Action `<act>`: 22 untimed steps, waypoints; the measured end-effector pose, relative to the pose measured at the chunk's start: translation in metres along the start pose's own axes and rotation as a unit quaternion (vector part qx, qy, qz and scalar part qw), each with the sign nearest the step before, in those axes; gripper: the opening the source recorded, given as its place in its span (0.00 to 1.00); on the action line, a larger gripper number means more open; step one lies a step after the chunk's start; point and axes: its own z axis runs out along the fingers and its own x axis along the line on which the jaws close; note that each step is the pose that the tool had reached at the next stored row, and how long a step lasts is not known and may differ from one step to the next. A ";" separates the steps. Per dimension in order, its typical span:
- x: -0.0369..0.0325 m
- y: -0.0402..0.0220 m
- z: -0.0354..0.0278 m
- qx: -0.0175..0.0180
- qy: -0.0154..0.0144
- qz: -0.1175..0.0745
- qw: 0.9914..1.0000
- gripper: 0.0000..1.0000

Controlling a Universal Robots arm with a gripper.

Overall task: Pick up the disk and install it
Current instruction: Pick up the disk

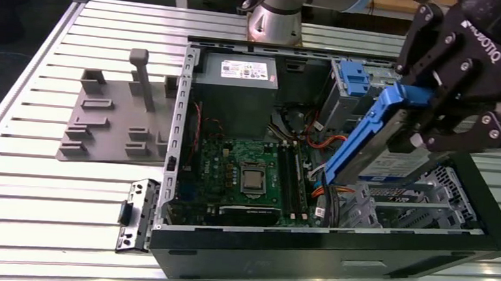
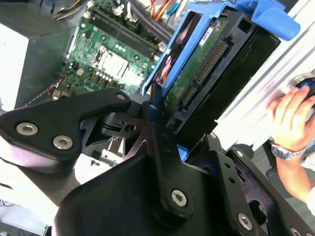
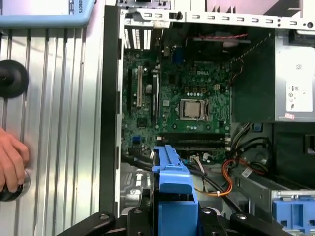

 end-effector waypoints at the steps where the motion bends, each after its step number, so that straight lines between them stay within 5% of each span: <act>1: 0.0012 -0.0036 0.0001 0.000 0.000 0.000 1.000 0.36; 11: 0.0092 -0.0429 0.0009 -0.001 0.000 0.000 1.000 0.36; 18: 0.0127 -0.0622 0.0034 -0.001 0.000 0.000 1.000 0.36; 22: 0.0134 -0.0678 0.0056 0.000 -0.001 0.003 1.000 0.36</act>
